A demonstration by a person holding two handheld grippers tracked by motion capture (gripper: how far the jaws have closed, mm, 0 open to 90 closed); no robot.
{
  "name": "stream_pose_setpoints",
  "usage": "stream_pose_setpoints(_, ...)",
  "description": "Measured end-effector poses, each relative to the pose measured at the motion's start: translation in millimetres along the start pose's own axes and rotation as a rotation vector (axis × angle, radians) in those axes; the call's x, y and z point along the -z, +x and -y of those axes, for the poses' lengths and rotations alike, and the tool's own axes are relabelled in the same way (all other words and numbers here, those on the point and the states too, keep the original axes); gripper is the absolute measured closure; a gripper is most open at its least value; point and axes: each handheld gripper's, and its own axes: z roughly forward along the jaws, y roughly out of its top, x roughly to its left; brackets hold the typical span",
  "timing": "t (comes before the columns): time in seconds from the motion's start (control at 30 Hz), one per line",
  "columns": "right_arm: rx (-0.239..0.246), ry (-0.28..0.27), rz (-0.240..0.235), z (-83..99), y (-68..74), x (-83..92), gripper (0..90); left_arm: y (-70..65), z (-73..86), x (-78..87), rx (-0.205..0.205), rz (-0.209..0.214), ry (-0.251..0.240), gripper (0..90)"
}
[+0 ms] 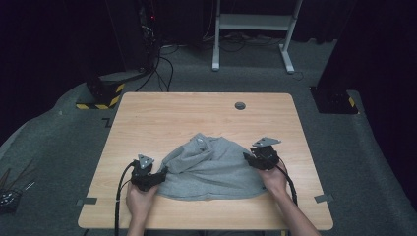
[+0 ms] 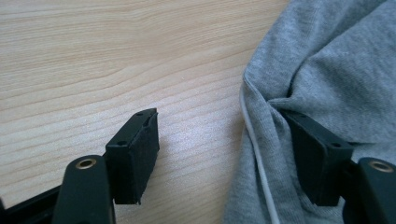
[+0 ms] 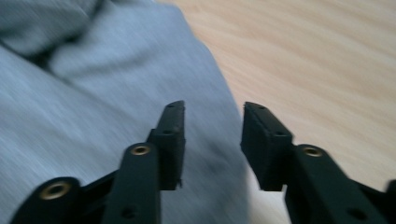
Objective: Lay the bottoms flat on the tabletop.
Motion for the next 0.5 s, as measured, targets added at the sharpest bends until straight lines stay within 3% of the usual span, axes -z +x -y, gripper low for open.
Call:
stream_pose_setpoints(0.07,0.006,-0.002,-0.005,-4.0,4.2,-3.7,55.2,0.0,0.0,0.1,0.0,-0.001,0.0,30.5)
stream_pose_setpoints(0.2,0.012,0.09,-0.028,-12.1,18.0,-35.9,53.3,0.0,0.0,0.1,0.0,-0.001,0.001,30.5)
stream_pose_setpoints(0.27,0.015,0.095,-0.034,-11.5,18.3,-40.5,54.6,0.0,0.0,0.0,0.0,0.0,0.0,30.5)
stream_pose_setpoints(0.3,-0.014,0.095,-0.049,-12.2,17.5,-41.2,62.6,-0.1,0.0,0.1,0.0,-0.001,0.001,30.4)
stream_pose_setpoints(0.37,0.022,0.1,-0.059,-12.4,16.7,-40.1,77.0,0.0,0.0,0.1,0.0,-0.001,0.001,30.4)
stream_pose_setpoints(0.5,0.021,0.116,-0.055,-12.2,13.9,-36.4,85.7,0.0,0.0,0.0,0.001,0.001,0.0,30.4)
